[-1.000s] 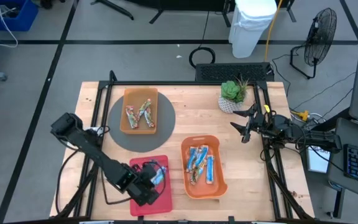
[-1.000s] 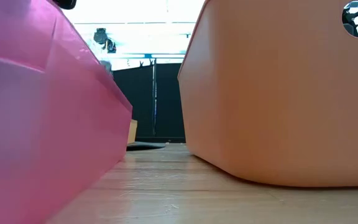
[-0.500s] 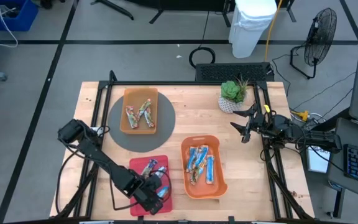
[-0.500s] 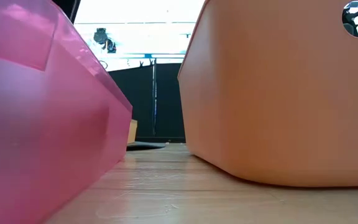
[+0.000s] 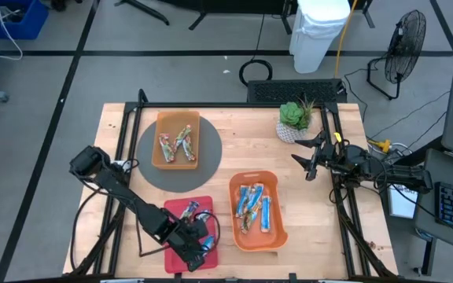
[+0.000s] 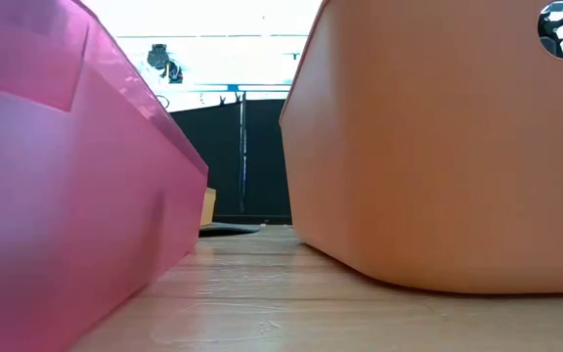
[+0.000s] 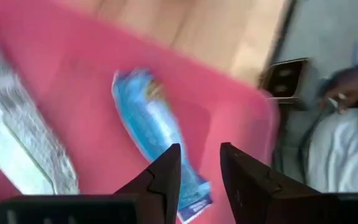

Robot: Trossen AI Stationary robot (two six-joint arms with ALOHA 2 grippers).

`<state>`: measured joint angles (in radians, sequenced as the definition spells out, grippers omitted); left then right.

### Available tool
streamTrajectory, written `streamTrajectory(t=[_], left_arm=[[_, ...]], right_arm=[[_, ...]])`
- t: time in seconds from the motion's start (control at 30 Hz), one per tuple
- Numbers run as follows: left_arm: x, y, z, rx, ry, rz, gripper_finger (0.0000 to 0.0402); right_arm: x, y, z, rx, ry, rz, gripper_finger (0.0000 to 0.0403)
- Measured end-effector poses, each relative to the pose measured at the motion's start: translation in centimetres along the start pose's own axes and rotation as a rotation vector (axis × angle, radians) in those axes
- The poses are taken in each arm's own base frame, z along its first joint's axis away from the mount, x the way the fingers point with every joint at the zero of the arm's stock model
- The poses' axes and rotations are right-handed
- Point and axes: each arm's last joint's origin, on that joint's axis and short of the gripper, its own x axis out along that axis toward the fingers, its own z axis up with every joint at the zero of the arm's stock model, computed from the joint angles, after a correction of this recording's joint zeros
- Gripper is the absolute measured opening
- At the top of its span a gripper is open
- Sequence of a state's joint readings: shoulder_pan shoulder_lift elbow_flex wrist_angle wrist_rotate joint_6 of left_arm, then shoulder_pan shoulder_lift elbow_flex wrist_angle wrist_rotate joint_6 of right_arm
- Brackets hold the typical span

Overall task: Pick and place Granola Bars by type
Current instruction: Return to Home Position

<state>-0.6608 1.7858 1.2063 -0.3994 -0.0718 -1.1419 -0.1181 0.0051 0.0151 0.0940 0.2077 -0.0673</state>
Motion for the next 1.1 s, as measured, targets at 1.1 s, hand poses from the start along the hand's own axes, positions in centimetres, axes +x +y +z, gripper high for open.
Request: streamTrajectory(t=[1.1], left_arm=[[-12.8,21.5,-5.8,0.335,-0.950,-0.066,0.0120]], right_arm=[[0.0,0.0,0.0,0.000,0.000,0.000,0.0251]])
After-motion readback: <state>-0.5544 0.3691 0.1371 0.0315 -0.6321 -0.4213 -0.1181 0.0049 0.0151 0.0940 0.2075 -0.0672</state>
